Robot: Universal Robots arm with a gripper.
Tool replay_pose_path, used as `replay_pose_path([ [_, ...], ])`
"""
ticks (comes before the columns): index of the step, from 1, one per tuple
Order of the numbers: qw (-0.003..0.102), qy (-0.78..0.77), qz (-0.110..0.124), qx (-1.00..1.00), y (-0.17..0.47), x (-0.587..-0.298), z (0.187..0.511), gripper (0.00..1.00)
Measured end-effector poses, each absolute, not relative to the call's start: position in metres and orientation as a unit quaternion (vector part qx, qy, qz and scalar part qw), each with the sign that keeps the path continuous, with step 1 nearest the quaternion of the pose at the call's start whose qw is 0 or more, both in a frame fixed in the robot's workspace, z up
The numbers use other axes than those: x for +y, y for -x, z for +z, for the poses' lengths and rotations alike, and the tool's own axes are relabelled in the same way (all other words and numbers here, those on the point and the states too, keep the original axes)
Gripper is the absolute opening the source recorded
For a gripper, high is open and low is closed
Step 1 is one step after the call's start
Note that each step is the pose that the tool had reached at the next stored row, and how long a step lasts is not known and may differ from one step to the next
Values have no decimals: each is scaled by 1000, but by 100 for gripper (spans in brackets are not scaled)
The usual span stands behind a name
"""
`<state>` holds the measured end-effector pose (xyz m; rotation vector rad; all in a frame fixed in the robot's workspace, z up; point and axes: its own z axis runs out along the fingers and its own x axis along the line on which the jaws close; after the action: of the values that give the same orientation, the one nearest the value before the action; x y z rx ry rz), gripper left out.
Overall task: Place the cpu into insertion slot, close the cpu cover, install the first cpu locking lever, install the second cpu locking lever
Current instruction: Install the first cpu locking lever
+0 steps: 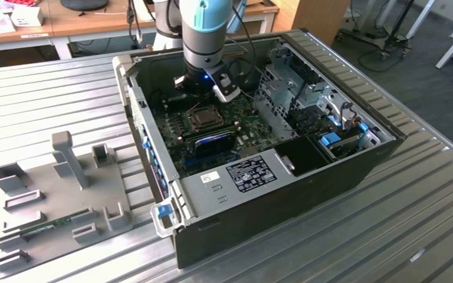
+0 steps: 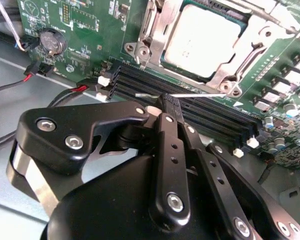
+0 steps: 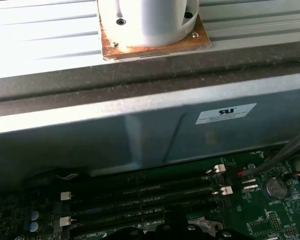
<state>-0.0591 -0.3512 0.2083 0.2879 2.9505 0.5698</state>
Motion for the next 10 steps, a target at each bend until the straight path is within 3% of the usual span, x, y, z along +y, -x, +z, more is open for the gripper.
replay_pose_path([
  [10, 66, -122, 187, 973, 60, -350, 207, 10],
])
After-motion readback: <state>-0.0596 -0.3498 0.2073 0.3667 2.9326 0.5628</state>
